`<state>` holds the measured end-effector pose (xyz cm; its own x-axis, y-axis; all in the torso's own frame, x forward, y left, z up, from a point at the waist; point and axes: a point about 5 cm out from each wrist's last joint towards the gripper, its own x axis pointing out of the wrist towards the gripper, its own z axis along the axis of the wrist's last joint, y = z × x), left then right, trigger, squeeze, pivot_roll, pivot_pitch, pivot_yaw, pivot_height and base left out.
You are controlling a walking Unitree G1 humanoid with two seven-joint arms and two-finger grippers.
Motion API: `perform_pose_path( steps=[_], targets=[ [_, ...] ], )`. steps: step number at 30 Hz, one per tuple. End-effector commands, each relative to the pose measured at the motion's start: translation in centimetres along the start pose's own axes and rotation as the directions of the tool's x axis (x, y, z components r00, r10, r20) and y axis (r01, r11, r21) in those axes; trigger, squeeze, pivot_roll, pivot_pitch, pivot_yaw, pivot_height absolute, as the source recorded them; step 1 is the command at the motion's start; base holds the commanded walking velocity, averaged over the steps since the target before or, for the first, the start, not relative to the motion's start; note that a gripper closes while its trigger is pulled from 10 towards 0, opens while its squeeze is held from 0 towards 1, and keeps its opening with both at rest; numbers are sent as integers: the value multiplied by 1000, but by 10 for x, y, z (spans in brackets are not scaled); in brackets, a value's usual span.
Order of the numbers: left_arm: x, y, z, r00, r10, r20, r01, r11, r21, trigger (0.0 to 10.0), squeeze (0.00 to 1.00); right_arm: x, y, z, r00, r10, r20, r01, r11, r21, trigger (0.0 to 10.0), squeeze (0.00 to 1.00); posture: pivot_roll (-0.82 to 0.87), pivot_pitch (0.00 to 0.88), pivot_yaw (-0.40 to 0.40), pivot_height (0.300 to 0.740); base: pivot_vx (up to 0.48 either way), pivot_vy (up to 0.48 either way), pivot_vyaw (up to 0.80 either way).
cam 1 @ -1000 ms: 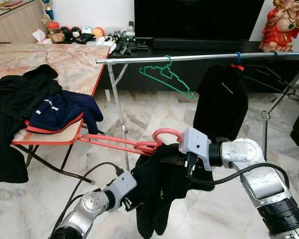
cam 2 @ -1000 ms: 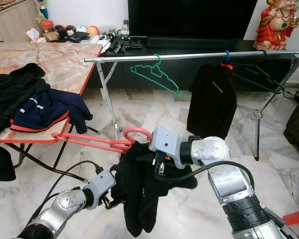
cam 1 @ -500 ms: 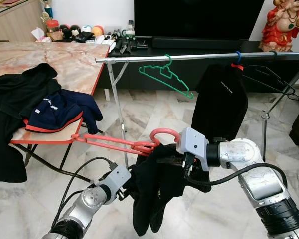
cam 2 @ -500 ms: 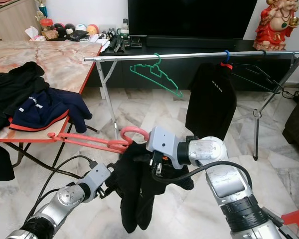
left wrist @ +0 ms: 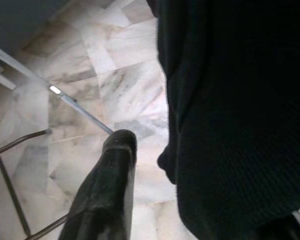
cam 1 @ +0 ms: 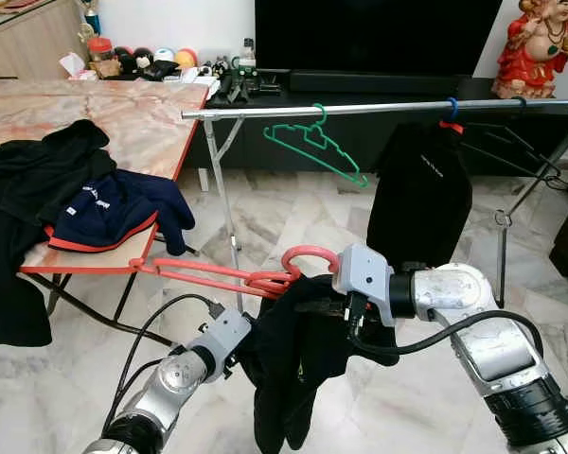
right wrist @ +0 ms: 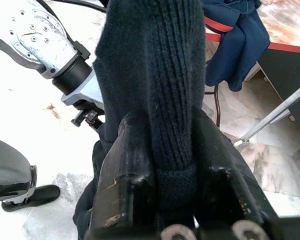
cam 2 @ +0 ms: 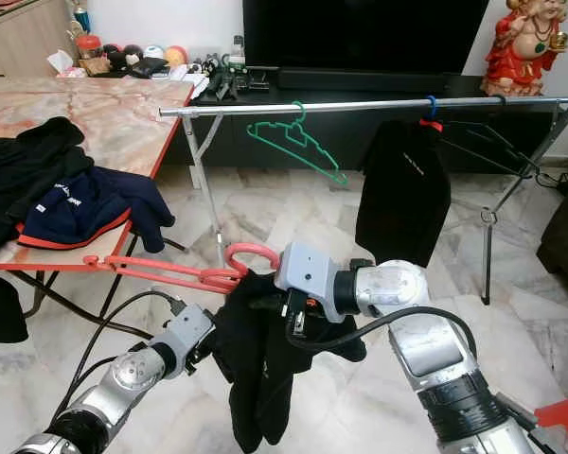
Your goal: Hang hanger
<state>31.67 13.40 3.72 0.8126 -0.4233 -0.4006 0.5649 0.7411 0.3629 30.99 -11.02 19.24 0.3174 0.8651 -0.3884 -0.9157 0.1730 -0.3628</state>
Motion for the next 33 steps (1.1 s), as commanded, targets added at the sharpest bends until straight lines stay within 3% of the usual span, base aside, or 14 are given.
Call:
perform_pose_path(
  steps=[1,27,33],
  targets=[
    [1,-4,0,999,-36,5,36,999,-3,0,0,-1,-2,14,999,-6,40,8,999,-47,0,0,-20,49,-26,740,0,0,0],
    [-3,-2,-1,999,-21,42,22,999,-34,0,0,-2,-6,10,999,-47,23,47,998,-34,0,0,-31,72,-19,740,0,0,0],
    [-6,2,-4,999,17,48,-13,996,-84,0,0,-14,-7,-8,997,-75,-23,75,997,4,0,0,-29,75,-19,740,0,0,0]
  ],
)
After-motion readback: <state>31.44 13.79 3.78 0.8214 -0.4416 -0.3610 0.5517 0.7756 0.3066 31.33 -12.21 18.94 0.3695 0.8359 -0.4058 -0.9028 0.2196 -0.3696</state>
